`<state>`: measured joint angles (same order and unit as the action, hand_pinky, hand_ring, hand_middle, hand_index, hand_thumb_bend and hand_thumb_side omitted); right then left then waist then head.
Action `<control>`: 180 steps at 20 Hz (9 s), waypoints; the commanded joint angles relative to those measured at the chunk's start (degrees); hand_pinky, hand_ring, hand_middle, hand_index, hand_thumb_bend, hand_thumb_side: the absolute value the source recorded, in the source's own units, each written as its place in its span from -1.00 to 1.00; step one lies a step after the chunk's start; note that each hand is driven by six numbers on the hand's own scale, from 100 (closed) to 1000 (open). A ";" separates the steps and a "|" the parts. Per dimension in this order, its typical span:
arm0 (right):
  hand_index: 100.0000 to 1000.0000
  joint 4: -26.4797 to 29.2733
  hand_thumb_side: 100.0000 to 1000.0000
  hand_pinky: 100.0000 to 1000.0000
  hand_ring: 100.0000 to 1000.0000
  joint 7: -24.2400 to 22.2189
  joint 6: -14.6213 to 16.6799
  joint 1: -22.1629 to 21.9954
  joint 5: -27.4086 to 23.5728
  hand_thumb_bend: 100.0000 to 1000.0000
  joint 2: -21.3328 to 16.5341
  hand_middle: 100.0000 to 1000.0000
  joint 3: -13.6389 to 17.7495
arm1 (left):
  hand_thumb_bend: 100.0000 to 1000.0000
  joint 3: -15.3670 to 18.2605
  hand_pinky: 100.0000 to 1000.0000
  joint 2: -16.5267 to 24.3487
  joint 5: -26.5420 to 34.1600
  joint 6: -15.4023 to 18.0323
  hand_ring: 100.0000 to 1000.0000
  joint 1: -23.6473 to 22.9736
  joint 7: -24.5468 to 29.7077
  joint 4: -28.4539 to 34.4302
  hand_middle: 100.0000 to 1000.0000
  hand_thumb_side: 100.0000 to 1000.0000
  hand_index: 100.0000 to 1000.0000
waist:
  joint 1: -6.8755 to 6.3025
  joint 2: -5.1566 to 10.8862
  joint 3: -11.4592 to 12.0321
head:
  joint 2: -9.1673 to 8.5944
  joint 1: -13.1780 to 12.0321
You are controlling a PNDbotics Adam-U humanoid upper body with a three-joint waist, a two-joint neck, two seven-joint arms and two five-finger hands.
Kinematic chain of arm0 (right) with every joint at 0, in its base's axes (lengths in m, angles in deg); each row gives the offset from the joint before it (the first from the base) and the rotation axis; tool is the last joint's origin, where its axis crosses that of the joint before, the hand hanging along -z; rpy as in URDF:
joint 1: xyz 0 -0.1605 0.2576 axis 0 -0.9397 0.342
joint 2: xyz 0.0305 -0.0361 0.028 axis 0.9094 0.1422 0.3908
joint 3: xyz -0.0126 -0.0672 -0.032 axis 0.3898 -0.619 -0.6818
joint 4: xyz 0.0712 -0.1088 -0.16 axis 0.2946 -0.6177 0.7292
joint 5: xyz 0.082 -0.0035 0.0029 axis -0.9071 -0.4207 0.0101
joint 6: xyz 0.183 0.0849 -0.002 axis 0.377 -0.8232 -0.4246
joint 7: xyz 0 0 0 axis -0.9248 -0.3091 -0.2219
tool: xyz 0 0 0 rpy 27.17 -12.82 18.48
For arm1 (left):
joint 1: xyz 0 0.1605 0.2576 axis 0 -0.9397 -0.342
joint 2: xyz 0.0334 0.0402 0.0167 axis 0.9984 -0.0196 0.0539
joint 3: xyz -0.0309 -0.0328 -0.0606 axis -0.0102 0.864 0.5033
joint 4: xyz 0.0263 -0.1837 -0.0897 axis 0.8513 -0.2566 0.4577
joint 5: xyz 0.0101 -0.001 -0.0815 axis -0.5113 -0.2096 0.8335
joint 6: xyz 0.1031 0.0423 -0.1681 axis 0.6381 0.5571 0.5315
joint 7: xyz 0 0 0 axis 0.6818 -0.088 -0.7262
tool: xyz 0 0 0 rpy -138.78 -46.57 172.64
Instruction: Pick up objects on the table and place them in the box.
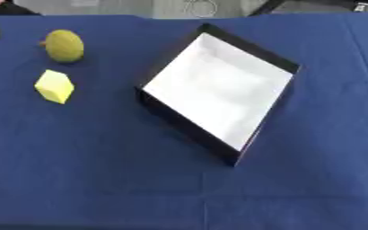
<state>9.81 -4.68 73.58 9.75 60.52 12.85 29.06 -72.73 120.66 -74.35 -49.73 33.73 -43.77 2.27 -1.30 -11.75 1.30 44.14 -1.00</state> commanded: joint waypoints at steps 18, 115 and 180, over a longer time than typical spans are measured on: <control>0.71 -0.05 -0.10 1.00 0.87 -0.90 -0.22 1.74 0.65 -1.00 -0.65 0.80 -0.40 | 0.13 -4.44 0.80 -5.19 -6.40 7.54 0.76 5.95 4.09 -9.46 0.72 -0.95 0.75 | -0.39 -0.09 -1.10 | -0.03 -1.64; 0.71 1.05 -0.08 1.00 0.86 4.44 -2.29 3.95 -0.46 -1.00 -0.45 0.79 1.92 | -0.62 -5.89 0.26 -31.86 1.46 1.00 -0.06 33.71 4.22 -6.21 -0.20 -1.00 -0.01 | -1.76 -0.26 -4.15 | -1.34 -0.06; 0.71 1.60 -0.06 1.00 0.86 5.36 -3.52 3.79 -0.27 -1.00 -1.05 0.79 2.66 | -1.00 3.38 0.63 -24.62 -1.75 -2.99 0.60 28.71 -14.49 -6.67 0.62 -0.65 0.73 | -4.22 -1.28 -5.48 | -2.81 -0.14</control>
<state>10.87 0.34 70.02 12.90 60.39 13.62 31.11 -71.08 92.02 -78.42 -51.20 61.61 -57.03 -7.05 -6.07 -14.83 -4.14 41.17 -1.54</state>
